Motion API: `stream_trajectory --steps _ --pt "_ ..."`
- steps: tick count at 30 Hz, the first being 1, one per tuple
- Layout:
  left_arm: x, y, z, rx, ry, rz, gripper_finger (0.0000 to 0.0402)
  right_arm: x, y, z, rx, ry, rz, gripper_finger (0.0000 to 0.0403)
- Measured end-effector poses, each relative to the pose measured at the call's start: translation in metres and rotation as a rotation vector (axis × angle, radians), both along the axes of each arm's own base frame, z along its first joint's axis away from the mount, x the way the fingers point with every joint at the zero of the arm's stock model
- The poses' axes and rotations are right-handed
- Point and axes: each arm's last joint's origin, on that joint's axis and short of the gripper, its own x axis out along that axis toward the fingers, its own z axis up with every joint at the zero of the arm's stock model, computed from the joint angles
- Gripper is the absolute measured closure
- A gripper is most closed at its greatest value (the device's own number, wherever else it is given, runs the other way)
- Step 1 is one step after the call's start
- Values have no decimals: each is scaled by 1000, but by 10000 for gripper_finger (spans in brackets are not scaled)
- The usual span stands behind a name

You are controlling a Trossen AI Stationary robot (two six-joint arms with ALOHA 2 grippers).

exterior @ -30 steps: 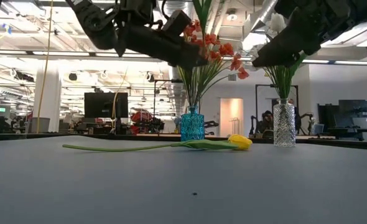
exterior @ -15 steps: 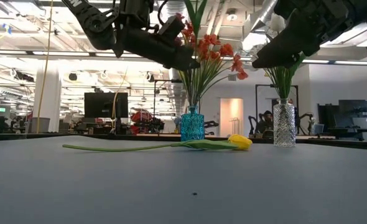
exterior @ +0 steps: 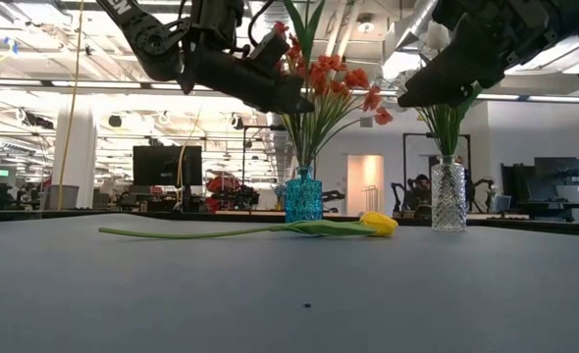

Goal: Sort flowers into vase by color
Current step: Put the top yellow flower into the blue vase

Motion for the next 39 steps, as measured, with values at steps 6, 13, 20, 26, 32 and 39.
stream_trajectory --steps 6,13,20,26,32,39 --pt "0 1 0 -9 -1 -19 401 0 0 0 22 -2 -9 164" --pt "-2 0 -5 -16 2 -13 401 -1 5 0 23 -2 16 164" --pt "-16 -3 -19 -24 -77 6 401 -2 10 0 24 -2 39 164" --pt "-18 -1 -25 -99 -91 18 401 -1 10 2 31 -26 38 164" --pt "-12 8 -42 -175 -101 37 401 0 11 5 40 -56 39 164" --pt "-9 11 -47 -211 -102 39 401 -1 14 5 54 -54 47 164"
